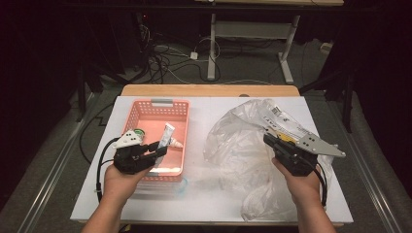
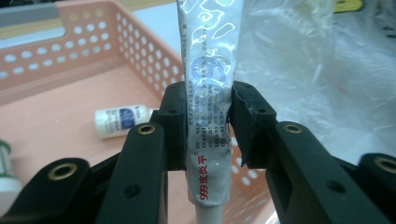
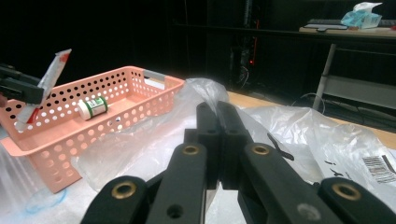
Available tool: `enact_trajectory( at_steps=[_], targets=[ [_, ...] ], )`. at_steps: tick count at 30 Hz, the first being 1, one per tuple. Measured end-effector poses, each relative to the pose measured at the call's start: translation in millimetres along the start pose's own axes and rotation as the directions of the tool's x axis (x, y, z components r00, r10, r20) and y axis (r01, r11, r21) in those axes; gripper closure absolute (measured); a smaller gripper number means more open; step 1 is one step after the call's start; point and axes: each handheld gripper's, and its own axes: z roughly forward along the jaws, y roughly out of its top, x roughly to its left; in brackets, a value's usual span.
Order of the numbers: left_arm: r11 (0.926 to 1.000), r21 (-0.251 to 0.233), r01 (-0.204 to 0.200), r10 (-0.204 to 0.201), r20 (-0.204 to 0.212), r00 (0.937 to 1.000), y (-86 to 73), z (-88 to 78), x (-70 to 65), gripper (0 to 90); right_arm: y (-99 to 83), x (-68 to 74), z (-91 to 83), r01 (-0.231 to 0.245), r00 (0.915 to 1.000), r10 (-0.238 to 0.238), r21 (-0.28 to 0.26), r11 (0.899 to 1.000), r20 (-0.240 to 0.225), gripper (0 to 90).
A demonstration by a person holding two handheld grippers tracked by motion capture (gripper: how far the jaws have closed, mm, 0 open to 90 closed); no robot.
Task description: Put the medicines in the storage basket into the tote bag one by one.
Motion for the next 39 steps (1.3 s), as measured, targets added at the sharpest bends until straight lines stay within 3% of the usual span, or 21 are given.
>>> enact_trajectory(
  at_steps=[8, 16, 27, 39],
  targets=[
    [0.9994, 0.009, -0.033, 0.033, 0.052, 0.9981, 5.8, 8.0, -22.3, 66.5, 0.6, 0.9, 0.0, 0.004, 1.0000, -0.004, 0.001, 1.000, -0.002, 90.0],
    [0.9979, 0.019, -0.062, 0.059, 0.109, 0.9923, 7.6, 20.1, -43.1, 66.5, 1.5, 0.8, -1.2, 0.004, 1.0000, -0.004, -0.005, 1.000, -0.002, 90.0],
    [0.9926, 0.054, -0.108, 0.097, 0.183, 0.9784, 4.2, 42.9, -72.9, 66.4, 1.7, 1.9, -1.0, 0.009, 1.0000, -0.009, -0.002, 1.000, -0.005, 90.0],
    [0.9807, 0.113, -0.160, 0.131, 0.229, 0.9647, -4.4, 69.5, -94.6, 66.4, 1.5, 3.4, 0.1, 0.008, 0.9999, -0.008, -0.002, 1.000, -0.007, 90.0]
  ],
)
